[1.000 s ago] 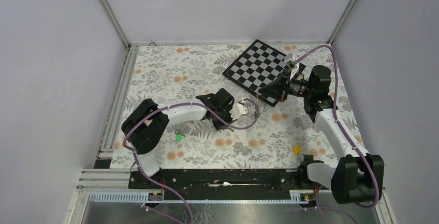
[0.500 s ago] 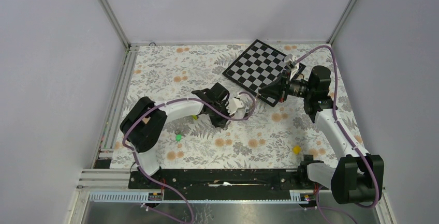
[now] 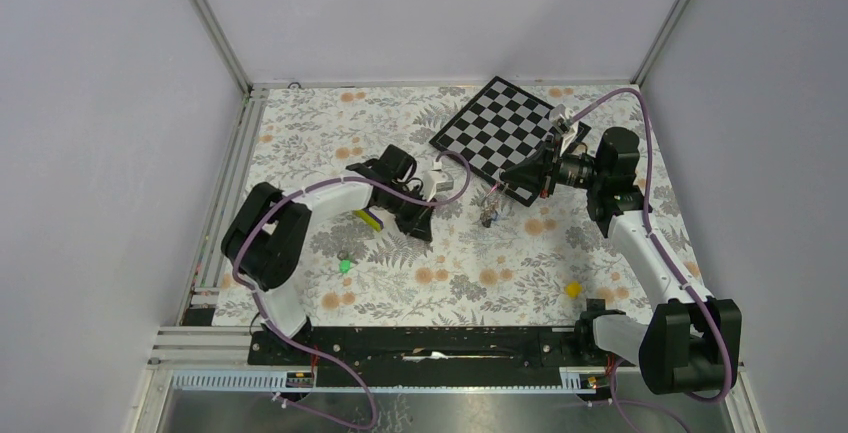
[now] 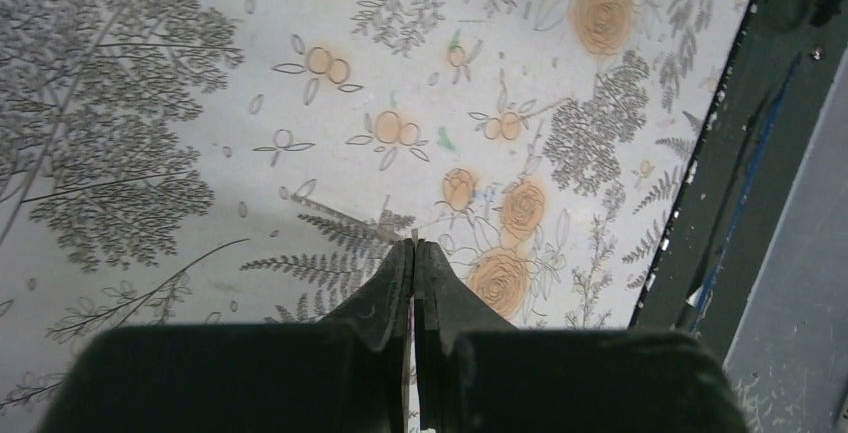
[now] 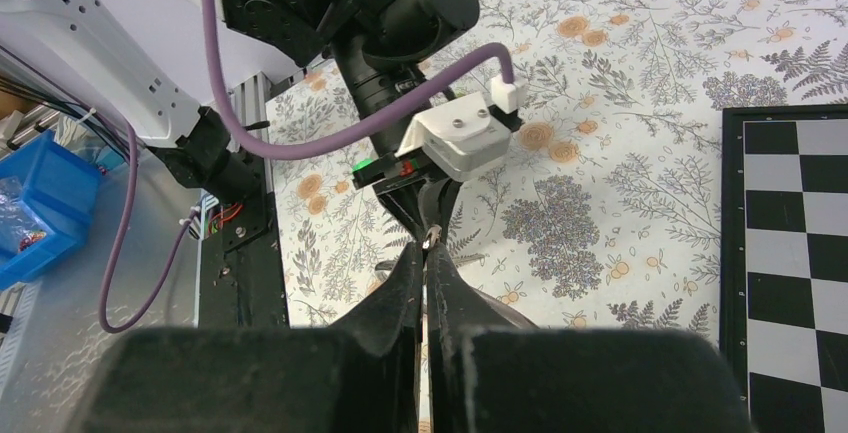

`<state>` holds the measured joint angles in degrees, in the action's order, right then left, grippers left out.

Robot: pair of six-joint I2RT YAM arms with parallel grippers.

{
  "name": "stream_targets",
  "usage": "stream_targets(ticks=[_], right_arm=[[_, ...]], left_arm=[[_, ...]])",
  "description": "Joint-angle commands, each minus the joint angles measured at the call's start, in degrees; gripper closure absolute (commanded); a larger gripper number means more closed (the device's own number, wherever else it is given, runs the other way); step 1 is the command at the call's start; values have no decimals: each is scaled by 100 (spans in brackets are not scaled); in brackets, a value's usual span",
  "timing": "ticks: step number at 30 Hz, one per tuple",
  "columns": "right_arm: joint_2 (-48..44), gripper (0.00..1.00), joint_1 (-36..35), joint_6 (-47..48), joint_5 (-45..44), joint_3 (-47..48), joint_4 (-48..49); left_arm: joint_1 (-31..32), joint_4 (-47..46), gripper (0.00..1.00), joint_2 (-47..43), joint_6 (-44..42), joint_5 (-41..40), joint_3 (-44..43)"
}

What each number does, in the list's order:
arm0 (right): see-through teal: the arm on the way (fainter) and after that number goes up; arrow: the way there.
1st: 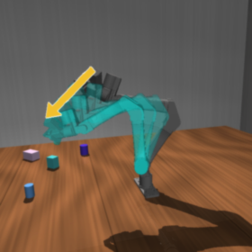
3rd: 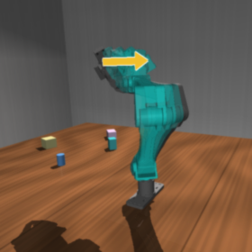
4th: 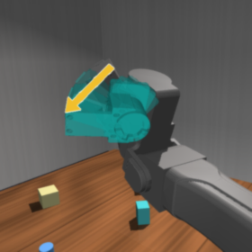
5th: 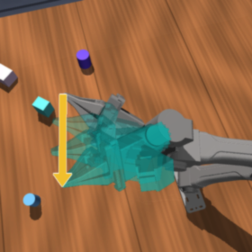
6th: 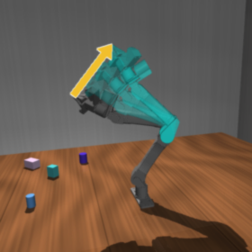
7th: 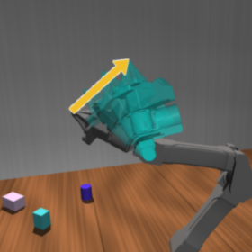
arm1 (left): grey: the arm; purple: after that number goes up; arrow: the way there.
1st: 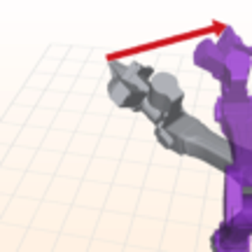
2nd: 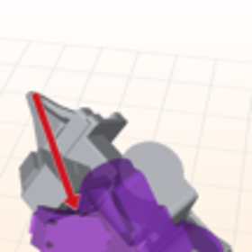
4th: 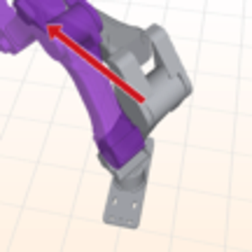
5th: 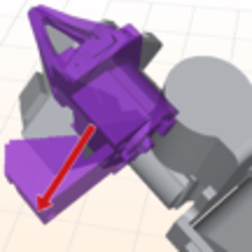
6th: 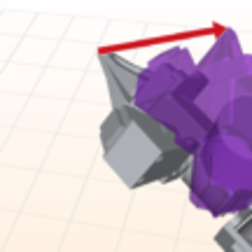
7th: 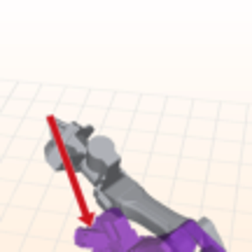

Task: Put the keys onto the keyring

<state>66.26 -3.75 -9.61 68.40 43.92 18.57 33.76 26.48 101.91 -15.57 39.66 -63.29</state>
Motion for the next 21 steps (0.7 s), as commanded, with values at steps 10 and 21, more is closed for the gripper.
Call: stream_targets(ticks=[10,21], right_arm=[[-126,100,32,153,-142,-56,179],[124,100,-169,-834,-171,-389,1248]], left_arm=[[75,-495,100,-1245,-1414,723,378],[170,-1089,100,-1588,-1702,872,7]])
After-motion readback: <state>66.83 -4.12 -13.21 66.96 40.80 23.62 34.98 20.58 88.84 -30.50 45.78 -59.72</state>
